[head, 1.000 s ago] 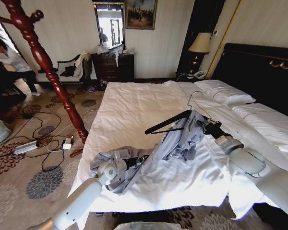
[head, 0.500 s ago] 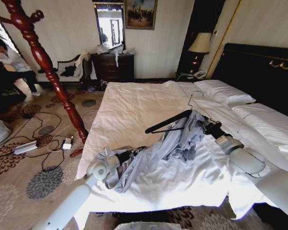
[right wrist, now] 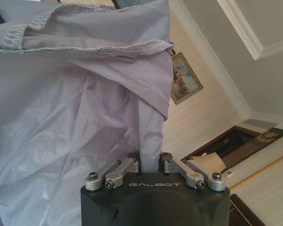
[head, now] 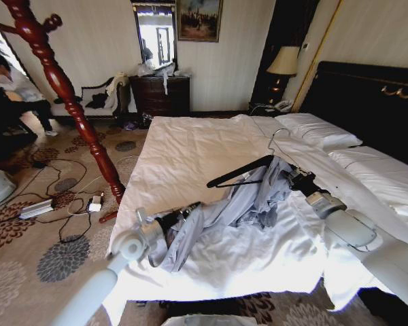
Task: Pick up the clothes from the bed and hang them on the clothes hanger.
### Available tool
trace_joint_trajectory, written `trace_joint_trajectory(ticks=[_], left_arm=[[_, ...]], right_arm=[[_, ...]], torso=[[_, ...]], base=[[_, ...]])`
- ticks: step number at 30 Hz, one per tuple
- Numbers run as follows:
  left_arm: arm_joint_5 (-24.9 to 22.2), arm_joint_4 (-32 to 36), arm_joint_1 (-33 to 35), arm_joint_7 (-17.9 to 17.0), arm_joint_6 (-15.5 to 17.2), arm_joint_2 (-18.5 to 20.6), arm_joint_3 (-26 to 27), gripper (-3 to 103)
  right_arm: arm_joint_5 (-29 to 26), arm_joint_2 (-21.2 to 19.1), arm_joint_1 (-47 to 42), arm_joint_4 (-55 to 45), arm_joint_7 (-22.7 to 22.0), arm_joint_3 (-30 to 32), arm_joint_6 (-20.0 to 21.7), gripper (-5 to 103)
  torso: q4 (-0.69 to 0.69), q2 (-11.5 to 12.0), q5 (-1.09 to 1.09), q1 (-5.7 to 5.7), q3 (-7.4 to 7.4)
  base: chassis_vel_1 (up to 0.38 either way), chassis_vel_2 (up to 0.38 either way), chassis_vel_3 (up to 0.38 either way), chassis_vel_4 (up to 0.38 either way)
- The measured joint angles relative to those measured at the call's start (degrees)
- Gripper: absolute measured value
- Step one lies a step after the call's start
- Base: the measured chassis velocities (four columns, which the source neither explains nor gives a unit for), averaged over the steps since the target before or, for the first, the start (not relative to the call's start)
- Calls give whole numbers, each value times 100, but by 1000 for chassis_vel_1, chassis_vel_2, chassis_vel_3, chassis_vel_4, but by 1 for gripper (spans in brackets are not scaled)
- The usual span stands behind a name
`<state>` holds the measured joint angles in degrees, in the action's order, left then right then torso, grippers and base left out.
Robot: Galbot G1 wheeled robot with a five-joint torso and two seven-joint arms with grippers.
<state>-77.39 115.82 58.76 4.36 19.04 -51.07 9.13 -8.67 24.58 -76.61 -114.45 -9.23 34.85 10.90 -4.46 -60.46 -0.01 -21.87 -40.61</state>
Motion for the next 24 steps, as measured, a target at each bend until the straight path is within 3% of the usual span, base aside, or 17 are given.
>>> trace_joint_trajectory(ticks=[13, 21, 24], left_arm=[[-834, -60, -971, -339, 22, 482, 444, 0], [-1730, 748, -1652, -938, 44, 1091, 448, 0], [-1820, 991, -1673, -1031, 47, 1215, 434, 0]], right_arm=[[214, 31, -18, -148, 60, -60, -126, 18], [609, 91, 227, 122, 117, -309, -76, 18], [611, 57, 292, 144, 120, -327, -4, 18]], torso=[[-1, 0, 0, 0, 0], [-1, 0, 1, 0, 0], [1, 0, 2, 0, 0]], base=[[0, 0, 0, 0], [0, 0, 0, 0], [0, 0, 0, 0]])
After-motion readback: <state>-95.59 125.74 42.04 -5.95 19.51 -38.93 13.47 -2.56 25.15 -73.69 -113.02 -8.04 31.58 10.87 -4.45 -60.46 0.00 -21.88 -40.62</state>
